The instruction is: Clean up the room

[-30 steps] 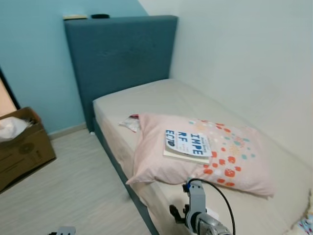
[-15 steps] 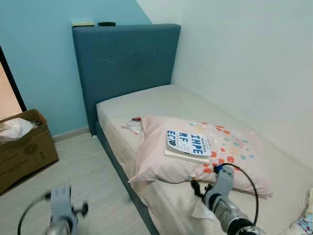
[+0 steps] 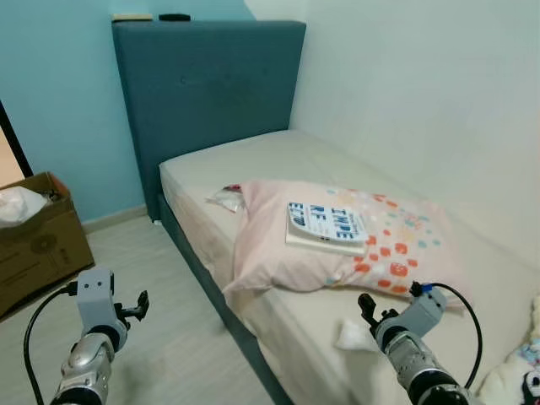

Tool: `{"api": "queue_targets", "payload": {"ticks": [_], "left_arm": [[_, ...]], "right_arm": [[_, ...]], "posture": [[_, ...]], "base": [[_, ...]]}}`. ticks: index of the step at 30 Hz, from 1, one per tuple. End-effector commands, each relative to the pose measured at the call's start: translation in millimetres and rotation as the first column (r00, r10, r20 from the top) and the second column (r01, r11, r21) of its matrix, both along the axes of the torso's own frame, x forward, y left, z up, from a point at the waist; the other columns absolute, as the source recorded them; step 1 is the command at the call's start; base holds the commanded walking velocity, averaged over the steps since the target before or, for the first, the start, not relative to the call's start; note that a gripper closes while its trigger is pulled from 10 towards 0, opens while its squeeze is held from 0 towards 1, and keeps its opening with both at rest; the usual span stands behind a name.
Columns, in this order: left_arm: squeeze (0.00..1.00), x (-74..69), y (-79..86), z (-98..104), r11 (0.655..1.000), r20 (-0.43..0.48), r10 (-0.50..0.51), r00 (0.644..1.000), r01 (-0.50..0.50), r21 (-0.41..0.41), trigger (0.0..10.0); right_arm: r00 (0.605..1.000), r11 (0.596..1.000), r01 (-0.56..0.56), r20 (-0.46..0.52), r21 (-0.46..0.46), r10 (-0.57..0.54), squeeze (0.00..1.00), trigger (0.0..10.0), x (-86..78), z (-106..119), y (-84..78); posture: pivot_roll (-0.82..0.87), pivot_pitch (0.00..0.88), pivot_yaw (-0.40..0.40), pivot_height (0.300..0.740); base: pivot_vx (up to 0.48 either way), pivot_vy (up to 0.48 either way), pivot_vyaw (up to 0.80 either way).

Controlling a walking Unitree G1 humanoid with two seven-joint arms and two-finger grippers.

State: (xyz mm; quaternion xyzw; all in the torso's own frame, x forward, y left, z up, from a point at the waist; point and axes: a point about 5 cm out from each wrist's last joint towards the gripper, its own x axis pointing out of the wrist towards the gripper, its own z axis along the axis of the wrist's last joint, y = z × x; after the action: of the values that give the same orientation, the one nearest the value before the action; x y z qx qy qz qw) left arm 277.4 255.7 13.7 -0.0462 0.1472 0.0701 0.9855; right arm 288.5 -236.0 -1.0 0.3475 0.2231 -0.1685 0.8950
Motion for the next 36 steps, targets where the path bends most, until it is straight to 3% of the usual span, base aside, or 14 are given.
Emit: {"api": "queue_targets", "payload": {"ticks": [1, 10, 15, 18, 19, 27, 28, 34, 35, 36], "left_arm": [[0.00, -4.0, -9.8, -7, 0.999, -0.013, -0.031, 0.999, 0.030, -0.021, 10.0], [0.00, -14.6, -12.5, -13, 0.993, -0.011, -0.114, 0.993, 0.115, 0.014, 10.0], [0.00, -29.3, 0.2, -15, 0.986, -0.017, -0.152, 0.988, 0.153, 0.064, 10.0], [0.00, -31.0, 1.9, -15, 0.985, -0.017, -0.154, 0.988, 0.155, 0.069, 10.0], [0.00, -38.5, 10.3, -12, 0.980, 0.001, -0.174, 0.985, 0.173, 0.100, 10.0], [0.00, -55.3, 28.7, 5, 0.960, 0.046, -0.219, 0.975, 0.207, 0.186, 10.0], [0.00, -60.4, 35.3, 14, 0.945, 0.049, -0.245, 0.968, 0.227, 0.234, 10.0], [0.00, -66.5, 43.3, 33, 0.922, 0.058, -0.283, 0.957, 0.255, 0.293, 10.0], [0.00, -66.0, 42.2, 36, 0.915, 0.054, -0.299, 0.953, 0.270, 0.301, 10.0], [0.00, -66.0, 42.2, 36, 0.915, 0.054, -0.299, 0.953, 0.270, 0.301, 10.0]], "right_arm": [[0.999, 0.999, 0.035, 0.028, 0.031, -0.036, 0.00, 10.0, 1.9, 3, -3.9], [0.987, 0.990, 0.122, 0.100, 0.074, -0.129, 0.00, 10.0, 7.0, 14, -16.2], [0.948, 0.955, 0.235, 0.174, 0.181, -0.266, 0.00, 10.0, 8.5, 23, -31.2], [0.945, 0.952, 0.242, 0.176, 0.185, -0.274, 0.00, 10.0, 8.6, 23, -32.0], [0.945, 0.950, 0.248, 0.170, 0.190, -0.281, 0.00, 10.0, 9.7, 24, -31.9], [0.948, 0.950, 0.242, 0.158, 0.198, -0.275, 0.00, 10.0, 15.3, 27, -26.9], [0.952, 0.955, 0.220, 0.169, 0.198, -0.255, 0.00, 10.0, 20.9, 31, -23.4], [0.947, 0.962, 0.194, 0.220, 0.193, -0.235, 0.00, 10.0, 30.7, 43, -22.7], [0.940, 0.963, 0.186, 0.250, 0.194, -0.232, 0.00, 7.9, 33.2, 47, -23.1], [0.940, 0.963, 0.186, 0.250, 0.194, -0.232, 0.00, 7.9, 33.2, 47, -23.1]], "posture": [[0.03, 0.000, -0.097, 0.596], [0.05, 0.000, -0.063, 0.566], [0.10, 0.012, -0.032, 0.556], [0.10, 0.012, -0.032, 0.556], [0.14, 0.079, -0.009, 0.556], [0.19, 0.159, 0.018, 0.556], [0.21, 0.225, 0.053, 0.556], [0.21, 0.272, 0.089, 0.556], [0.21, 0.282, 0.097, 0.556], [0.21, 0.282, 0.097, 0.556]], "base": [[0.000, 0.000, 0.00], [0.000, 0.000, 0.00], [0.000, 0.000, 0.00], [0.000, 0.000, 0.00], [0.000, 0.000, 0.00], [0.000, 0.000, 0.00], [0.000, 0.000, 0.00], [0.000, 0.000, 0.00], [0.000, 0.000, 0.00], [0.000, 0.000, 0.00]]}}
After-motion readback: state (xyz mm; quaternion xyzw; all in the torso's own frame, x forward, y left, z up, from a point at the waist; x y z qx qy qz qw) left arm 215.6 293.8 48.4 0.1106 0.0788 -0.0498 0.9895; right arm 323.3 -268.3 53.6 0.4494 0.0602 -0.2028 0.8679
